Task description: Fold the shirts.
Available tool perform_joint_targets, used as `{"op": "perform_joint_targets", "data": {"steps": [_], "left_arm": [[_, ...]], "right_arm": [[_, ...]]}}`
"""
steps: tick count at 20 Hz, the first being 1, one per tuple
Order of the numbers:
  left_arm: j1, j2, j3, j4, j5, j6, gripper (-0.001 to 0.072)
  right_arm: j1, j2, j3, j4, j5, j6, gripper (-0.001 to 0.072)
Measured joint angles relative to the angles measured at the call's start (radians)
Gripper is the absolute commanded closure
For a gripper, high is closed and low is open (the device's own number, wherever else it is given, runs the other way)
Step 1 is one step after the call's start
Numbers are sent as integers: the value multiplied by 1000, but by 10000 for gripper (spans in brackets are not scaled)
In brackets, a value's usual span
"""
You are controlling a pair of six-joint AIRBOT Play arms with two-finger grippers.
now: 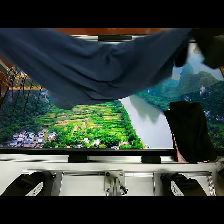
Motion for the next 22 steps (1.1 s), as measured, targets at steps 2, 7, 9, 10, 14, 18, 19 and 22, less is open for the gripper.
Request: {"op": "perform_joint_targets", "data": {"steps": [2, 7, 9, 10, 14, 18, 19, 22], "left_arm": [[1, 42, 28, 47, 1, -18, 677], [1, 63, 26, 221, -163, -120, 677], [1, 52, -23, 275, -262, -135, 677], [1, 45, -61, 293, -305, -141, 677], [11, -2, -307, 335, -381, -159, 676], [58, -135, -513, 346, -301, -224, 676], [72, -186, -532, 344, -261, -237, 676], [106, -338, -529, 321, -155, -257, 676]], "right_arm": [[-3, 48, 21, -64, -14, 34, 635], [-3, 62, -4, -233, -261, 127, 636], [-3, 41, -74, -252, -330, 152, 636], [-3, 29, -119, -259, -339, 163, 635], [0, -77, -328, -251, -243, 190, 635], [1, -291, -439, -182, 3, 198, 636], [1, -346, -451, -154, 76, 199, 636], [1, -470, -469, -60, 290, 208, 635]]}}
